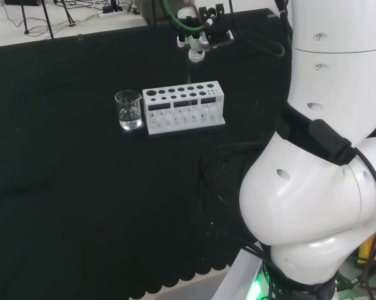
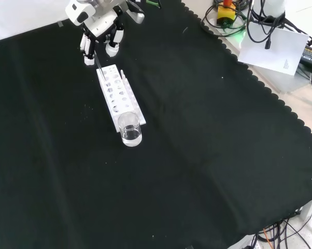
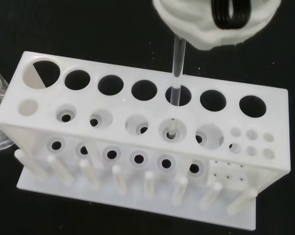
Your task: Put the glass rod back on the white test tube rack.
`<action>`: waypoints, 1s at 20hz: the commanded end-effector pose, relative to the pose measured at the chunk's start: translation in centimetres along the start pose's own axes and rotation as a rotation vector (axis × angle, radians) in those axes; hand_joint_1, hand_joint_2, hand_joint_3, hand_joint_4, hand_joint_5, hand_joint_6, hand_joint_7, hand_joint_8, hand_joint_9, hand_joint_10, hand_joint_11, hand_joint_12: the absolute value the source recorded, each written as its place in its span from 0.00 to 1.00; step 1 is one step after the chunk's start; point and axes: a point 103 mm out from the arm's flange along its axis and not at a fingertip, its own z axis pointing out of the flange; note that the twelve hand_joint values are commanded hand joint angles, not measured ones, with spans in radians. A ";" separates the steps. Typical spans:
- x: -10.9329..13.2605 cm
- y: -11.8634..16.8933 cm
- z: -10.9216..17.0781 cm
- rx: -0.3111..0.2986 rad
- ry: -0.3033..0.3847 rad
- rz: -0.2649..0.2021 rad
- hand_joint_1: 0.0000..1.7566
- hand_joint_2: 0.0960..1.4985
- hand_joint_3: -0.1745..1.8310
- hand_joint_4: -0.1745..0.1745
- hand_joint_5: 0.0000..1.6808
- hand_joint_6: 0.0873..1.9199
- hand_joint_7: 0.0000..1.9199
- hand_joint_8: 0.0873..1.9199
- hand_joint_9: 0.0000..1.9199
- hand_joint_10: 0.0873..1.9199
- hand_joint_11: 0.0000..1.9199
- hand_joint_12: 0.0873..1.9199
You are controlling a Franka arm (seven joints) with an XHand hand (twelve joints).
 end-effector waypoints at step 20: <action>-2.6 -1.9 -3.6 -0.097 0.006 0.031 0.85 0.51 0.00 0.08 0.27 0.00 0.20 0.43 0.85 0.36 0.89 0.45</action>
